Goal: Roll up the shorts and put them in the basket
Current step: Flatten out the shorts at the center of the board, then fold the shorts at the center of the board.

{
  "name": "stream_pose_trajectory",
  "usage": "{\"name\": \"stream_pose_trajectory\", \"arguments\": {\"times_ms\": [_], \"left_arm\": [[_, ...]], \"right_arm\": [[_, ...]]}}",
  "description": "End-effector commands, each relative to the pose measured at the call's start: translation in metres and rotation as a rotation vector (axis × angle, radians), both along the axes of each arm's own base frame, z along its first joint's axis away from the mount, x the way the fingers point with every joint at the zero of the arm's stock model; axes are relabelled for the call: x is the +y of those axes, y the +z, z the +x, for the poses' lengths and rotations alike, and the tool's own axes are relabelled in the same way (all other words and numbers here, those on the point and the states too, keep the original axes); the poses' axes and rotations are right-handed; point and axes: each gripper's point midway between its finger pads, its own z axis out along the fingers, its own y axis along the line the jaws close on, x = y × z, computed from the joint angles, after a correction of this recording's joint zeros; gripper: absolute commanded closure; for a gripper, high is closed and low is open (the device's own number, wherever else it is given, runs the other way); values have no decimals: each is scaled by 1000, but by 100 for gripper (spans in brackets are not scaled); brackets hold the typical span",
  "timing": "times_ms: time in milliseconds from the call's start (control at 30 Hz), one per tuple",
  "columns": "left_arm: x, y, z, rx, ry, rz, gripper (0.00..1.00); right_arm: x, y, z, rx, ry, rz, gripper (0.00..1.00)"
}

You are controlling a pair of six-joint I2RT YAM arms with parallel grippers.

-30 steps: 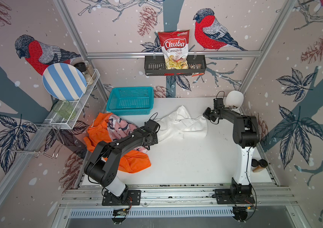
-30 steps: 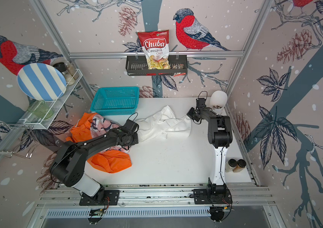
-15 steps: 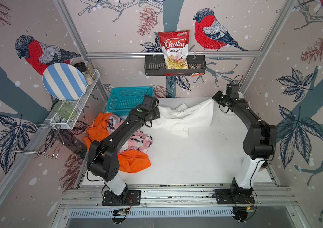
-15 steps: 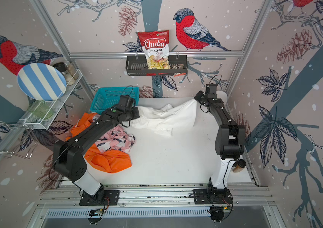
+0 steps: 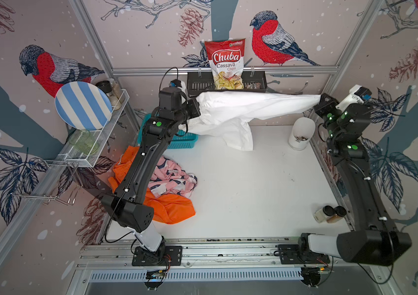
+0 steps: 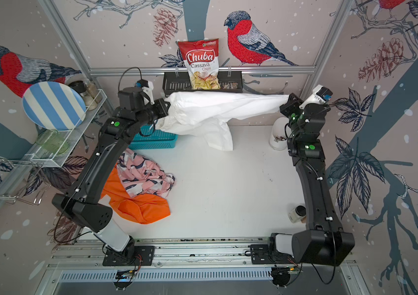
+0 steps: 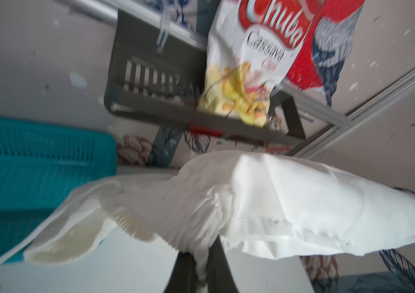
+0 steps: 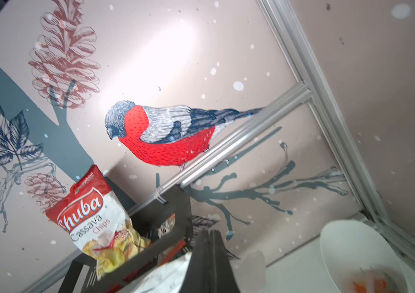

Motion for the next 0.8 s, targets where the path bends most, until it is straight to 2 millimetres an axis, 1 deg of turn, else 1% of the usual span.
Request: {"name": "stream_pose_trajectory", "arguments": {"times_ms": [0,33,67,133,167,233,300,333,367,400,433,467,533,567,633,733,767], "left_arm": [[8,-55,-34,98,-1,-44,100],[13,-77,-49,131,10,-54,100],[17,-105,-63,180,20,-54,100],[24,-166,-96,294,26,-60,100],[28,-194,-111,352,33,-56,100],[33,-250,-142,469,38,-62,100],[34,-289,-167,556,31,-65,100],[34,-303,-179,590,26,-59,100],[34,-313,-187,612,23,-48,100],[34,-322,-196,634,23,-36,98],[34,-328,-202,652,23,-23,97],[35,-332,-207,660,24,-14,96],[37,-336,-212,665,31,2,94],[38,-336,-213,664,37,6,94],[41,-335,-213,656,52,13,93],[45,-332,-212,638,67,24,93],[46,-331,-212,635,70,25,93]], "right_arm": [[-3,-30,-35,34,-25,21,100],[0,-53,-46,74,-15,33,100],[3,-73,-56,108,-4,44,100],[12,-136,-76,240,24,70,100],[17,-165,-84,306,36,82,100],[32,-231,-100,470,82,105,100],[46,-283,-114,605,117,115,100],[50,-305,-122,668,115,123,98],[51,-321,-128,715,108,137,80],[55,-334,-134,756,115,148,59],[59,-344,-138,789,122,160,46],[61,-351,-142,819,122,171,41],[65,-363,-150,875,118,183,35],[64,-369,-154,905,92,189,35],[53,-383,-164,990,-11,181,34],[31,-396,-178,1106,-199,131,34],[26,-399,-181,1135,-236,115,35]]}}
